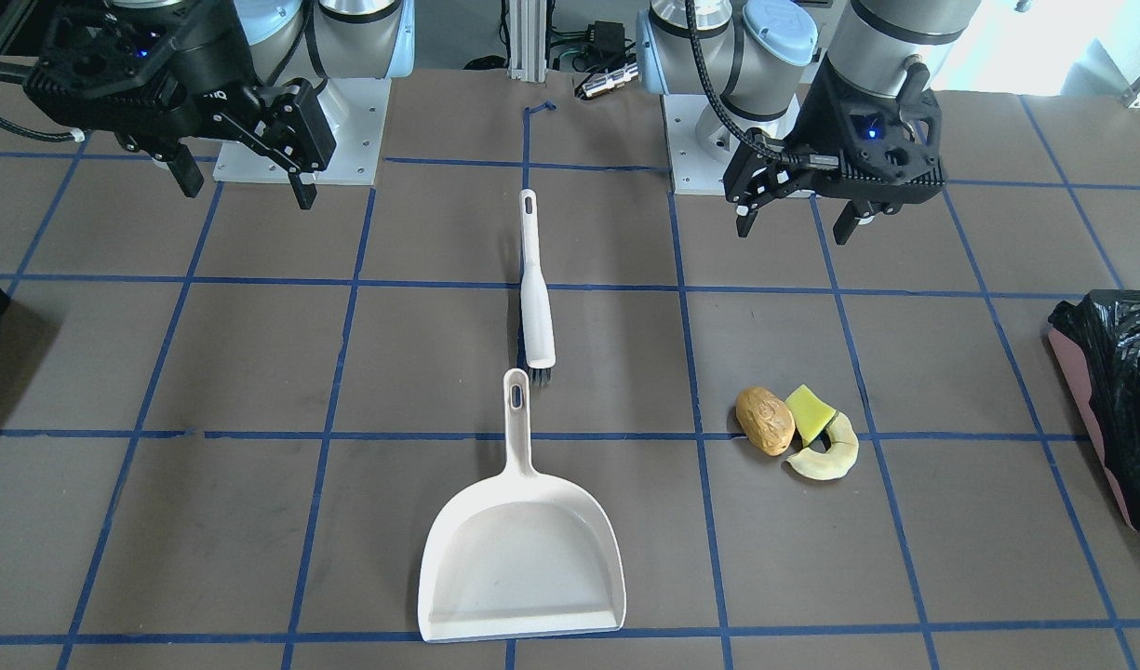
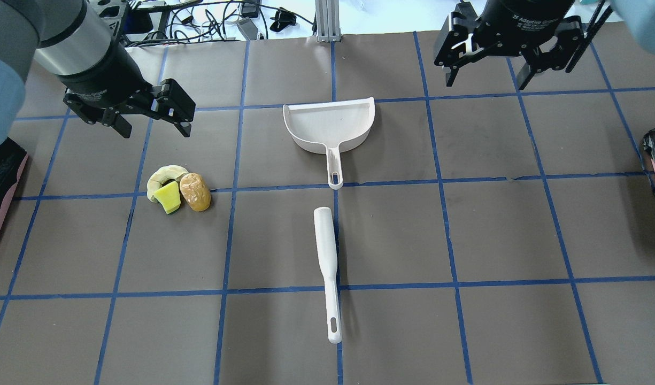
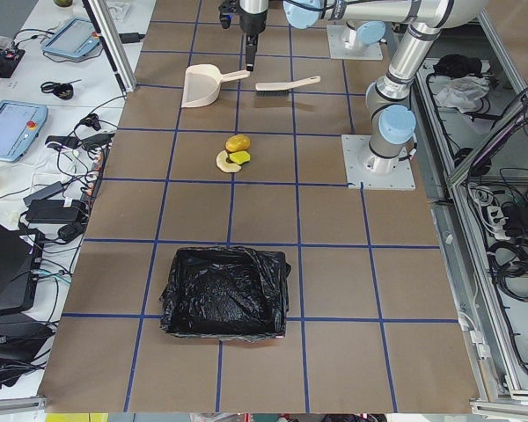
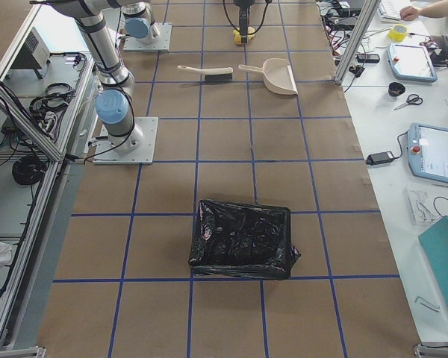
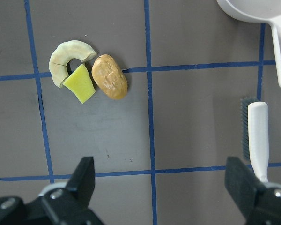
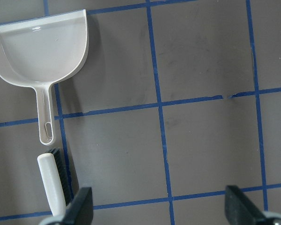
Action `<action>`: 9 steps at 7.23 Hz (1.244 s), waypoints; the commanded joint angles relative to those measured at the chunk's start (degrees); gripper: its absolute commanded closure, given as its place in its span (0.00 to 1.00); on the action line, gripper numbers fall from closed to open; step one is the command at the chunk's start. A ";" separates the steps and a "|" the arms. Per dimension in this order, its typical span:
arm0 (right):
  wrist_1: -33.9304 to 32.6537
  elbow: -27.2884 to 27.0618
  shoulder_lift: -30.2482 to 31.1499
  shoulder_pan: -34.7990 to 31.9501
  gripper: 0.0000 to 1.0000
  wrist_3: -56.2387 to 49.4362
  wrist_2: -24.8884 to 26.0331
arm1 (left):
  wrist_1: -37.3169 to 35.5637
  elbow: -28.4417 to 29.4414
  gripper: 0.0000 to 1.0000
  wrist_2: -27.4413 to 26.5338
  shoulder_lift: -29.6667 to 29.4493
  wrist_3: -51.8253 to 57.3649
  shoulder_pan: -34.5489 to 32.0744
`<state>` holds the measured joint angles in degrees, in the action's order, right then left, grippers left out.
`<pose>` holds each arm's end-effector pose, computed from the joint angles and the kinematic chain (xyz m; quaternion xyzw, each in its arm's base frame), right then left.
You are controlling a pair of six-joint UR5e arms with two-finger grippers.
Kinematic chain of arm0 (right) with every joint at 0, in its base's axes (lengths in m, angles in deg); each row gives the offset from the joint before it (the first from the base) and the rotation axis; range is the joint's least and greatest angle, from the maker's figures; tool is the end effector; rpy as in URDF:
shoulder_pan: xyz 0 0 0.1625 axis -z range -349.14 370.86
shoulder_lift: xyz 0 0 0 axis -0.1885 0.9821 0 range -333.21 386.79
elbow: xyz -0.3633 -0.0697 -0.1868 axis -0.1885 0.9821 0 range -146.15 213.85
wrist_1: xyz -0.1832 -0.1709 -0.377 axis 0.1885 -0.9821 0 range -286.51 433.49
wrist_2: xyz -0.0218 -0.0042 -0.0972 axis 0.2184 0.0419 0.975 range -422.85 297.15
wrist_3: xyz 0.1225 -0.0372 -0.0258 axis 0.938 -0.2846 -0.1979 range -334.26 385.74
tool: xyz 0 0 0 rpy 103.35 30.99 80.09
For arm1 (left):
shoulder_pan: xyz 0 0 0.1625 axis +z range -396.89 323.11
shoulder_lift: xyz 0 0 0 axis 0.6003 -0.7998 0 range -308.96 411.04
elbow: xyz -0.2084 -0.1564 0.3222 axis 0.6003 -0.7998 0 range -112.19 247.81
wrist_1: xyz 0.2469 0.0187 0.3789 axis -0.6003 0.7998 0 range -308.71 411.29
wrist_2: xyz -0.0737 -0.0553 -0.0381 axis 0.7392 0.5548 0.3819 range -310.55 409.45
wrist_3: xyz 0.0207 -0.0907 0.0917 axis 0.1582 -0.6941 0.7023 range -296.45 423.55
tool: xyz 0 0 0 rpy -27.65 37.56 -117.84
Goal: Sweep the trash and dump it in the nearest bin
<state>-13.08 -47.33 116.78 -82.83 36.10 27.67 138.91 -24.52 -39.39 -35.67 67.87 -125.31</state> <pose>0.1666 -0.5294 0.5226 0.0582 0.9972 -0.0471 0.0012 -0.1216 -0.5194 0.4589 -0.0242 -0.9992 0.0297 0.0087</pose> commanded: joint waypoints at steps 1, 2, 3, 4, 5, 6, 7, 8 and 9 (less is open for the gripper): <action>0.00 -0.21 0.26 0.00 0.00 -0.07 0.00 | 0.01 0.04 0.00 -0.10 -0.04 -0.01 0.00; 0.00 -0.30 0.27 0.00 0.00 -0.07 0.09 | 0.01 -0.13 0.00 -0.10 -0.04 -0.02 0.00; 0.00 -0.30 0.27 0.00 0.00 -0.07 0.00 | 0.01 -0.22 0.00 -0.01 -0.13 -0.02 0.00; 0.00 -0.47 0.44 0.00 0.00 -0.07 0.00 | 0.01 0.04 0.00 -0.01 -0.13 -0.02 0.00; -0.09 -0.56 0.62 0.00 0.00 -0.07 0.00 | 0.01 0.13 0.00 -0.01 -0.13 -0.02 0.00; 0.00 -0.82 0.62 0.00 0.00 -0.07 0.00 | -0.08 0.13 0.00 0.07 -0.39 -0.02 0.00; -0.09 -0.91 0.71 0.00 0.00 -0.07 0.00 | -0.43 0.13 0.00 -0.01 -0.48 -0.10 0.00; 0.00 -0.91 0.71 0.00 0.00 -0.07 0.00 | -0.43 0.13 0.00 -0.01 -0.48 -0.10 0.00; 0.00 -1.00 0.71 0.00 0.00 -0.07 0.00 | -0.43 0.13 0.00 -0.01 -0.48 -0.10 0.00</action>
<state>-13.11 -48.24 117.47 -82.83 36.03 27.67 138.53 -24.39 -39.40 -36.12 67.78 -125.31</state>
